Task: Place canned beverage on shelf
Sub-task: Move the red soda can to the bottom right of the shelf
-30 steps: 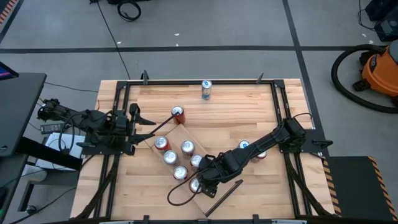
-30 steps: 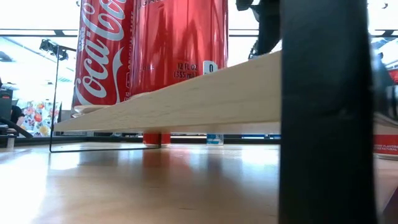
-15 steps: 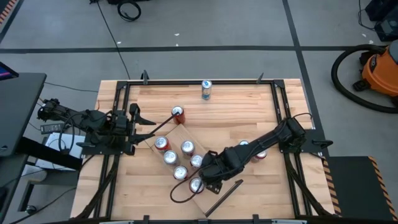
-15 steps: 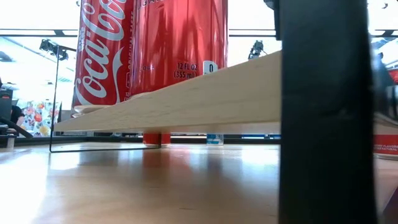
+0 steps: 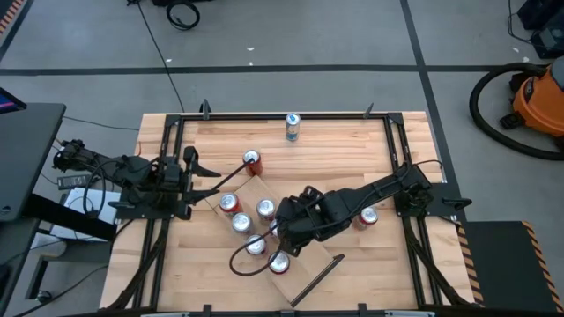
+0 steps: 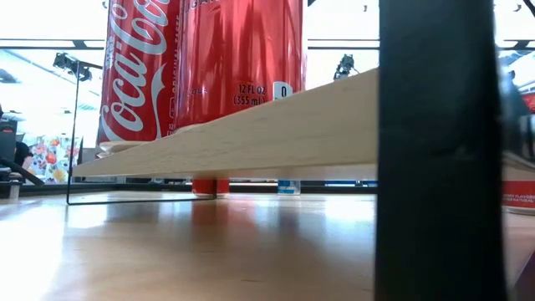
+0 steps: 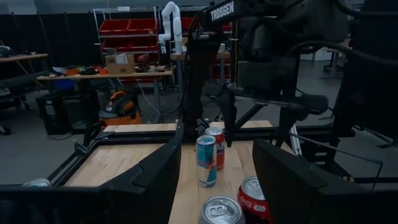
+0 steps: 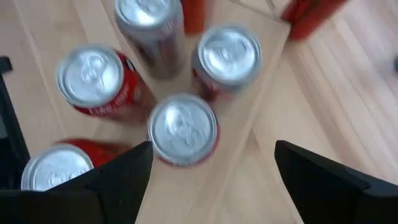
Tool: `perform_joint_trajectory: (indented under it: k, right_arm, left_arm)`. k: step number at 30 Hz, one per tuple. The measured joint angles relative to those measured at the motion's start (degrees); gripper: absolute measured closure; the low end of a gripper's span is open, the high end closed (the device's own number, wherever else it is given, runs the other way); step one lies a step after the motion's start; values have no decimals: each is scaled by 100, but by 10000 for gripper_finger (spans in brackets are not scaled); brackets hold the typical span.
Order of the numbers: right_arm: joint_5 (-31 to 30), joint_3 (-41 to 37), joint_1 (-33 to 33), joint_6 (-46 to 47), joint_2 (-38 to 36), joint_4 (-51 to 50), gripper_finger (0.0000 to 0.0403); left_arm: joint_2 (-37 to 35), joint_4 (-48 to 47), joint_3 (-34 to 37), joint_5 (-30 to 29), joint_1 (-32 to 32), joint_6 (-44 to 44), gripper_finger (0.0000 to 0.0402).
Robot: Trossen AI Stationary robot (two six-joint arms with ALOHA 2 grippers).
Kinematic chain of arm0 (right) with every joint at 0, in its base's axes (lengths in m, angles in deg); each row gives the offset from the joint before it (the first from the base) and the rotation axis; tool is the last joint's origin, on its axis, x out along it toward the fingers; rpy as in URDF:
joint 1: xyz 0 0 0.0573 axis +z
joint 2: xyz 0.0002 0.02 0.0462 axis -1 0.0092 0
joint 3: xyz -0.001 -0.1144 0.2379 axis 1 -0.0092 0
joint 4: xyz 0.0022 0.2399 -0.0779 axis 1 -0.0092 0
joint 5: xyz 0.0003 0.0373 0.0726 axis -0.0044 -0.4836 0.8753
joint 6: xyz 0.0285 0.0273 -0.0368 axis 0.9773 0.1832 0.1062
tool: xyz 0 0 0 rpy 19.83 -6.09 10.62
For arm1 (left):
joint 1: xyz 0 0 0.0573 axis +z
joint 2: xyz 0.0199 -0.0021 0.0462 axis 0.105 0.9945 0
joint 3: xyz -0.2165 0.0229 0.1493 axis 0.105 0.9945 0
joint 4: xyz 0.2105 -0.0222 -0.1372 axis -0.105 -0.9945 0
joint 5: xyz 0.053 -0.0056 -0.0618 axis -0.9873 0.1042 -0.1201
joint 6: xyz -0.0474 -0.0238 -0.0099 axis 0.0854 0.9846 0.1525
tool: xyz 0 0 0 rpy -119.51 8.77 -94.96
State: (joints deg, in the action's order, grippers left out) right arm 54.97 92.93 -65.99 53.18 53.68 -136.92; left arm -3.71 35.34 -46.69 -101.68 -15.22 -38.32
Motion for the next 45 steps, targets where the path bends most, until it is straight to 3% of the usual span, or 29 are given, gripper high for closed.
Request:
perform_joint_trajectory:
  k: [14, 27, 45]
  right_arm:
    - [-47, -553, -81, -598, -2, 1000, 25]
    - [-503, -597, -80, -1291, 205, 1492, 23]
    - [-459, -603, -81, -697, 470, 1199, 23]
  left_arm:
    - [0, -20, 0, 0, 8, -33, 191]
    - [0, -9, 0, -2, 8, -49, 191]
    - [2, -48, 0, -14, 8, -47, 191]
